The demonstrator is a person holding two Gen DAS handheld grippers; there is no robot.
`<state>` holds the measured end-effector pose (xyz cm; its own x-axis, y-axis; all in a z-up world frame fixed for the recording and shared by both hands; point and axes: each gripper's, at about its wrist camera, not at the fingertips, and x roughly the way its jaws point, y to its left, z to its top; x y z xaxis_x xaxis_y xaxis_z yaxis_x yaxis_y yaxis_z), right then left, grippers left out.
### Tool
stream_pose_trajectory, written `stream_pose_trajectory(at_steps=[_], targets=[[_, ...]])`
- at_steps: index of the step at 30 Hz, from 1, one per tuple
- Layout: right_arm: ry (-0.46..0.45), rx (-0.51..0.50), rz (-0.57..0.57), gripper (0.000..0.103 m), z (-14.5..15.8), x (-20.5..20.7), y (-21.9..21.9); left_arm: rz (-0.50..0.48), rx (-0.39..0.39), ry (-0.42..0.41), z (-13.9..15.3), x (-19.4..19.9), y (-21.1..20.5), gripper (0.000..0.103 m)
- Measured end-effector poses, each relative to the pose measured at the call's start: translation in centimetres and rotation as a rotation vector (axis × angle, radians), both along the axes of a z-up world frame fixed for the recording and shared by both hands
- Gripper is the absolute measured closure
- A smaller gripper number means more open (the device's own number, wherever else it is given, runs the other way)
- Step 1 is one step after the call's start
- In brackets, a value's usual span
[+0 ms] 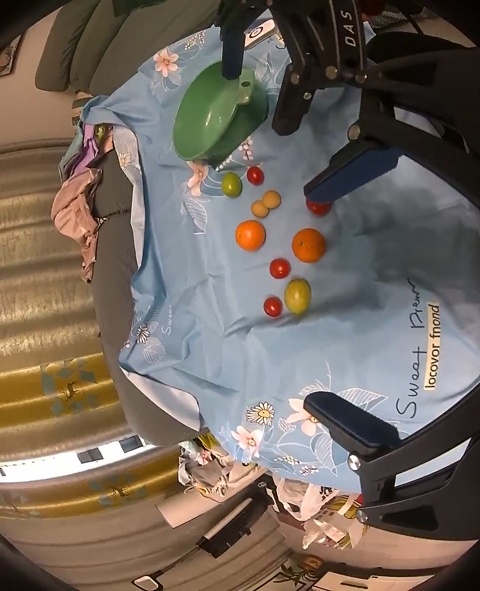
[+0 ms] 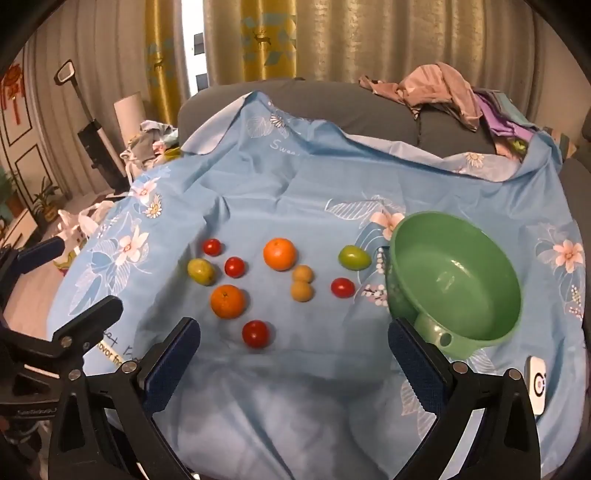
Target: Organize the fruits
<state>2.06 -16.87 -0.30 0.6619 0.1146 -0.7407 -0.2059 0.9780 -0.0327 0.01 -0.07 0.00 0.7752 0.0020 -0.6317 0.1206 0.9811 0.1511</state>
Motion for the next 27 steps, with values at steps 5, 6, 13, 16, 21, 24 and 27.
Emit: stream_pose_trajectory(at_steps=[5,6,13,16,21,24,27], targets=[[-0.022,0.001,-0.009,0.001,0.4,-0.3,-0.9,0.010,0.004,0.007,0.0,0.6,-0.8,0.001],[-0.027,-0.002,-0.011,0.001,0.4,-0.3,-0.9,0.010,0.002,0.010,-0.6,0.2,-0.7,0.001],[-0.035,0.010,-0.002,0.001,0.8,-0.5,-1.2,0.011,0.012,0.019,-0.4,1.1,-0.1,0.001],[-0.030,0.015,0.005,0.001,0.7,-0.5,-1.2,0.014,0.006,0.029,-0.5,1.1,0.1,0.001],[-0.025,0.020,0.006,0.001,0.7,-0.5,-1.2,0.016,0.004,0.037,-0.6,1.3,0.1,0.001],[-0.025,0.022,0.009,0.001,0.7,-0.5,-1.2,0.015,0.000,0.035,-0.6,1.4,0.0,0.001],[-0.023,0.022,0.010,0.001,0.6,-0.4,-1.2,0.012,-0.016,0.024,-0.7,1.4,0.1,0.001]])
